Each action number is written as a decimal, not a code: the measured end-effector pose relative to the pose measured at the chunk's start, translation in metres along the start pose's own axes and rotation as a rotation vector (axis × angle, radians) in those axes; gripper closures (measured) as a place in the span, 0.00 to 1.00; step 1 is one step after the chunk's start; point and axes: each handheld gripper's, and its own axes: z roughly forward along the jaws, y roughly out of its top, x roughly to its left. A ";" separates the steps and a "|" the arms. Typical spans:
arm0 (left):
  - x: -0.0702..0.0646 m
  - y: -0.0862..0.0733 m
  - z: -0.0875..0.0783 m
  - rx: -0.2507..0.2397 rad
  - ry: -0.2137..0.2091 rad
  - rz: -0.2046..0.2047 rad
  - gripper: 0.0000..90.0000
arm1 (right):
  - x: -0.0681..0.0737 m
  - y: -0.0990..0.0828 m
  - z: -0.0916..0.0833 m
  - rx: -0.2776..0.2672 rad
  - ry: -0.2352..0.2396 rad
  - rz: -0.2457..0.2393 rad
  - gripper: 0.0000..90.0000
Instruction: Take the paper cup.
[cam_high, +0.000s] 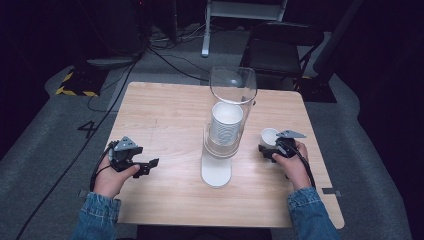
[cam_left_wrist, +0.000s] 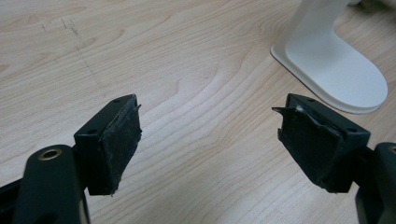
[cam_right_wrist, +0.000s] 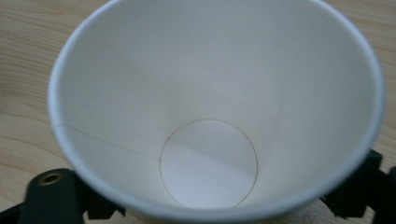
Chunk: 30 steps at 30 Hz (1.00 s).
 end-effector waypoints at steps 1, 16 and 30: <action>0.000 0.000 0.000 0.001 0.002 -0.002 0.23 | 0.000 0.000 -0.001 -0.007 0.002 0.007 0.19; 0.002 0.000 -0.006 -0.003 0.012 0.002 0.23 | -0.001 0.003 -0.040 -0.063 0.027 -0.004 0.18; -0.009 -0.006 -0.018 -0.004 -0.012 0.052 0.23 | 0.023 0.012 -0.097 -0.174 0.122 -0.060 0.18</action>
